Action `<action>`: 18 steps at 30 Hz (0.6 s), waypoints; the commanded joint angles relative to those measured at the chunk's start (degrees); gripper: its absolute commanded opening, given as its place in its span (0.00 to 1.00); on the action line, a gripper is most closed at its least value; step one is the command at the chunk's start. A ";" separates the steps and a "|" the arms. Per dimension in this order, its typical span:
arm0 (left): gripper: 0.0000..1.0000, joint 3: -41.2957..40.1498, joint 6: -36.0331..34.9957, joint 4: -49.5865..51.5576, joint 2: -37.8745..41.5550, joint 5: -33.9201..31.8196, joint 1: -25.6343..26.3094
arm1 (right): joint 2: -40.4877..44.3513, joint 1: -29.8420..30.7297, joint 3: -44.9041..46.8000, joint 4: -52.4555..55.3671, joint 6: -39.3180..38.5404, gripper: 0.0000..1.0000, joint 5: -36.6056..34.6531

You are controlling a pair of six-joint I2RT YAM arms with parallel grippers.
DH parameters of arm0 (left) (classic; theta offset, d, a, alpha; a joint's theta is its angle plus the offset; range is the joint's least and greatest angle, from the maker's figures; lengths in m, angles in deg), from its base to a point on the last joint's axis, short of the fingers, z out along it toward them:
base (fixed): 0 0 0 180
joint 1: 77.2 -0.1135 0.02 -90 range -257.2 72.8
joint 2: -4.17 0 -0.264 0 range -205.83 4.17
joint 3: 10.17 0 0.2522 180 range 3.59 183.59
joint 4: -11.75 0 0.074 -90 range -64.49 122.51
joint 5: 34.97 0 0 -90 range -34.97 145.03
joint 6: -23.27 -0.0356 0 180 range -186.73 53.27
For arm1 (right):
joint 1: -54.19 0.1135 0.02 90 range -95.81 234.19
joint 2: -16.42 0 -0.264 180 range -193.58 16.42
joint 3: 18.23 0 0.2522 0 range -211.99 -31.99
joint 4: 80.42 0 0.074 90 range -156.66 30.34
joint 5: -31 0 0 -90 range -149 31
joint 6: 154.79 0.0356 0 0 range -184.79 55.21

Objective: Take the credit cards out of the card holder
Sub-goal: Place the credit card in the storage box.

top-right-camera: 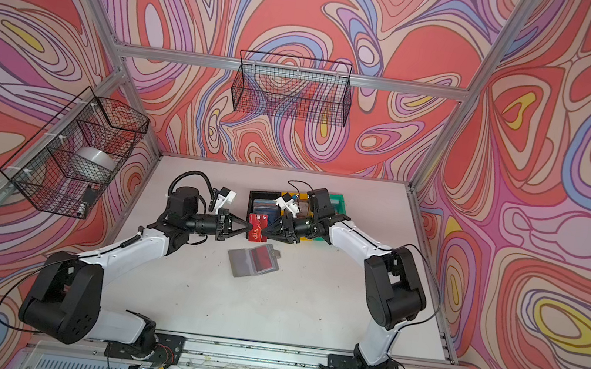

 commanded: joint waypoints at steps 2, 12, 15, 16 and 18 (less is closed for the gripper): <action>0.00 6.10 -10.06 13.74 1.32 -1.51 0.32 | 3.80 -2.22 0.04 3.79 -2.99 0.37 -2.79; 0.00 24.82 -32.23 45.04 -5.29 -7.40 -0.81 | 10.54 -8.40 1.82 10.32 -6.78 0.38 -6.08; 0.00 29.19 -36.31 48.20 -7.52 -8.18 -0.85 | 11.89 -9.11 1.92 12.40 -8.39 0.38 -7.29; 0.00 31.00 -38.03 50.09 -8.34 -8.98 -0.85 | 12.24 -9.53 1.91 12.85 -8.95 0.38 -7.42; 0.00 34.67 -42.08 54.55 -10.20 -10.56 -0.94 | 12.71 -10.21 2.07 13.29 -9.48 0.38 -7.51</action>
